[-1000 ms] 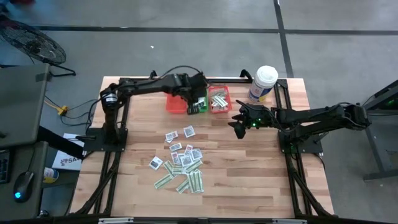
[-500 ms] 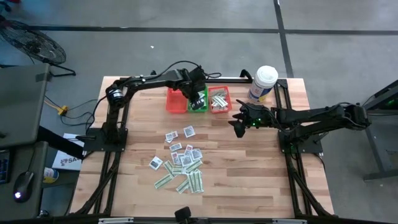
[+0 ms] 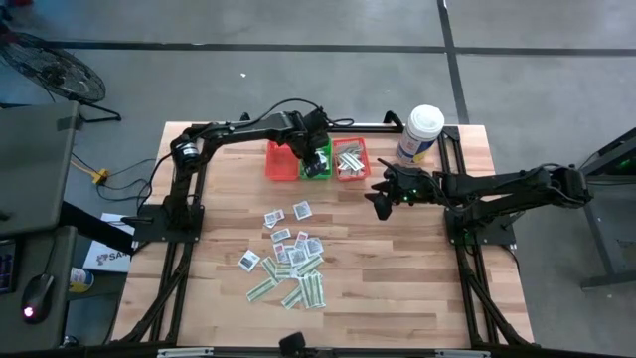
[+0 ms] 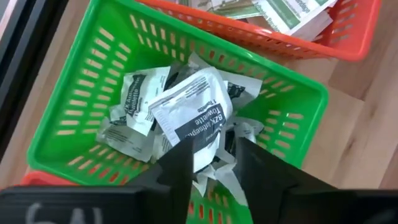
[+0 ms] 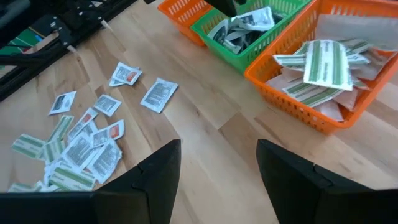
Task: Pick & Place First Aid Supplies
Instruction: Put the towelette pack into the green bin
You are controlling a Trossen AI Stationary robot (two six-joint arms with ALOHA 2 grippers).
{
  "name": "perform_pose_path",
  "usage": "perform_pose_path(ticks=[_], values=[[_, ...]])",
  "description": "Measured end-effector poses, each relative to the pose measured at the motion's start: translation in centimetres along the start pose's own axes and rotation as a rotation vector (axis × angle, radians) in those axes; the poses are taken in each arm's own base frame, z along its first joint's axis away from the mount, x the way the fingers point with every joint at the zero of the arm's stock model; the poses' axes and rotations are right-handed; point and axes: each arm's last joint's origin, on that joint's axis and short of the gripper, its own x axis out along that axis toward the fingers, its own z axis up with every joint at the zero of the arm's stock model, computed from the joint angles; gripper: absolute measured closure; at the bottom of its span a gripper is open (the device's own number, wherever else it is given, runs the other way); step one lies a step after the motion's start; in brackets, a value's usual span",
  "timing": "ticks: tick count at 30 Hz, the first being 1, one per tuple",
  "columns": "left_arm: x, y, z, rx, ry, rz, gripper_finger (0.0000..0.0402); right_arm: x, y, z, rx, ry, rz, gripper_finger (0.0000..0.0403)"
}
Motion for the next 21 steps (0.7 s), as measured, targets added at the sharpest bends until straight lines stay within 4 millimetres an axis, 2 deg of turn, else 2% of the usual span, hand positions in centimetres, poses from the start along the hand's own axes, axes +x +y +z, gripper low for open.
perform_pose_path(ticks=[4,9,14,21], values=[[-0.9,-0.3,0.0,0.005,-0.007,-0.012,0.0261,0.0,0.0,0.0,0.006,0.005,0.006,0.0199],[-2.7,-1.1,-0.1,0.020,-0.017,-0.022,0.0260,0.0,0.0,0.0,0.016,0.005,0.007,0.0199],[-4.2,-3.0,-0.4,0.069,-0.009,-0.039,0.0260,0.0,0.0,-0.1,0.015,0.012,0.011,0.0199],[-4.3,-5.9,-1.2,0.124,0.064,-0.070,0.0260,0.0,0.0,-0.1,0.012,0.014,0.012,0.0199]])
